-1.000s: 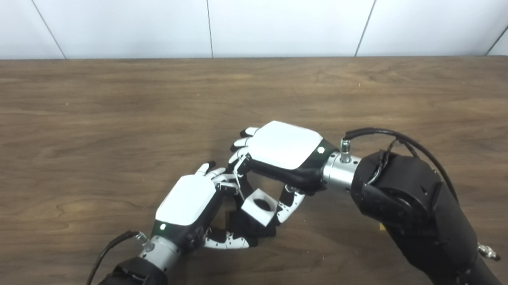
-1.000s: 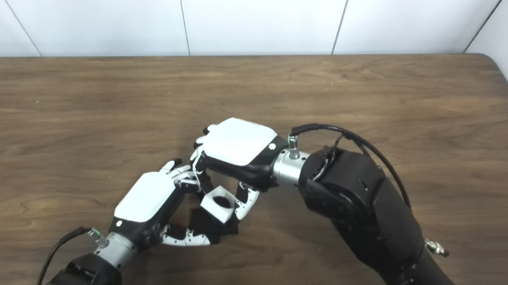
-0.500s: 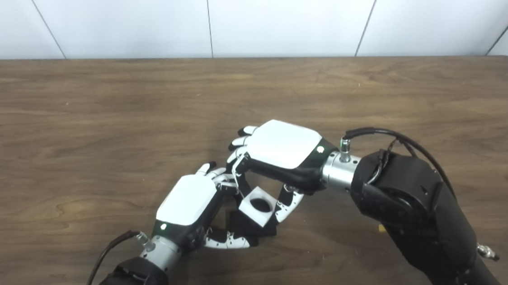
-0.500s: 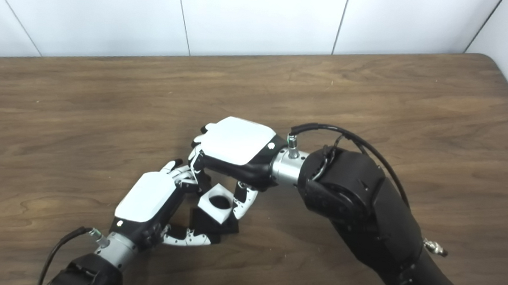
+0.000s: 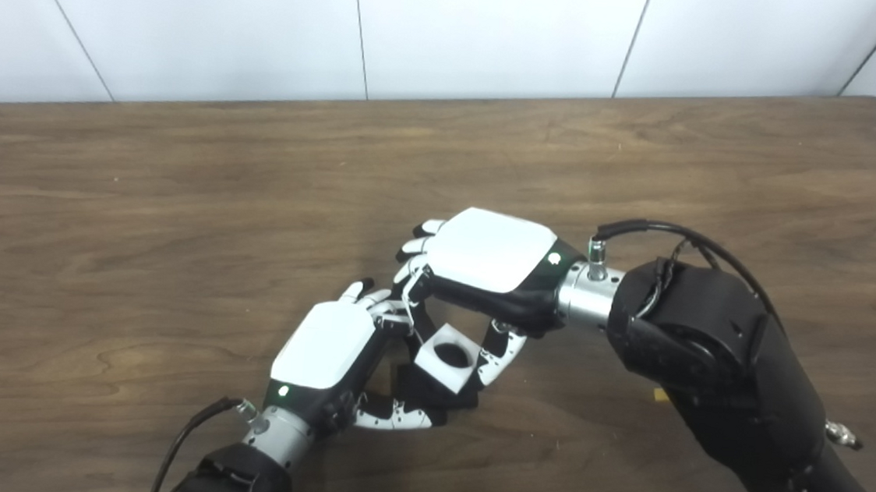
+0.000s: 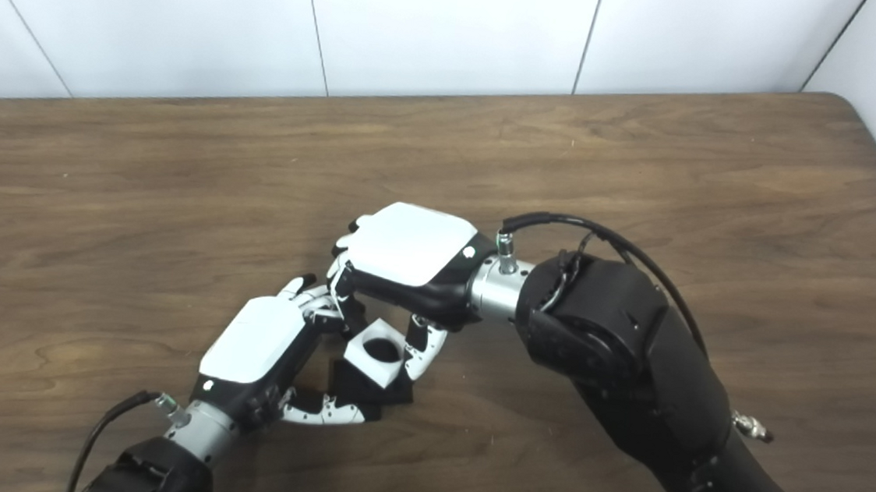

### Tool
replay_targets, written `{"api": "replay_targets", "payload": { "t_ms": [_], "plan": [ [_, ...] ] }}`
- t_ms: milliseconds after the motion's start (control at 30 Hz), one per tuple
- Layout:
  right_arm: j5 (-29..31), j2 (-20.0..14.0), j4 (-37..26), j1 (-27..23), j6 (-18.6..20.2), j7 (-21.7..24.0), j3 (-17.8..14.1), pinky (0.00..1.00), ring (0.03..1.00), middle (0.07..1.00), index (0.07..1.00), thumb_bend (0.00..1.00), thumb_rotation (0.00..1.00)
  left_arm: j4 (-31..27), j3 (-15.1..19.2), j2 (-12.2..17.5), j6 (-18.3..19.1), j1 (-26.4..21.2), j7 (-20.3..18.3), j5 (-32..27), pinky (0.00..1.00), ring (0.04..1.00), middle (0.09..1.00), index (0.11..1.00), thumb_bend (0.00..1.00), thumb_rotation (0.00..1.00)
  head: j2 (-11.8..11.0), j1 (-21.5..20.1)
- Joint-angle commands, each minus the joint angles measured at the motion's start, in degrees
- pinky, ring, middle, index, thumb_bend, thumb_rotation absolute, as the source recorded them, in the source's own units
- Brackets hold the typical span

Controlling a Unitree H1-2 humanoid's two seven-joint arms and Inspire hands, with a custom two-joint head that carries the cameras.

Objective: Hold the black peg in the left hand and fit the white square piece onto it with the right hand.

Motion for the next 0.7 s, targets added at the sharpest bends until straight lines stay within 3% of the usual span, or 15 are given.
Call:
{"api": "replay_targets", "payload": {
  "t_ms": [0,667],
  "plan": [
    [-0.06,0.47,-2.58,-1.88,0.03,-0.11,-0.42,0.94,0.891,0.788,0.484,0.52,0.13,1.27,-1.13,0.13,0.34,0.76,-3.72,0.04,0.99,0.895,0.801,0.489,0.51,0.05,0.38,-0.24],
    [0.45,1.54,-4.41,-1.69,0.5,1.34,-0.51,0.91,0.883,0.781,0.482,0.52,0.13,1.75,-0.8,0.12,0.21,0.51,-3.46,-0.25,0.99,0.895,0.802,0.488,0.51,0.05,0.6,-0.45]
  ]
}}
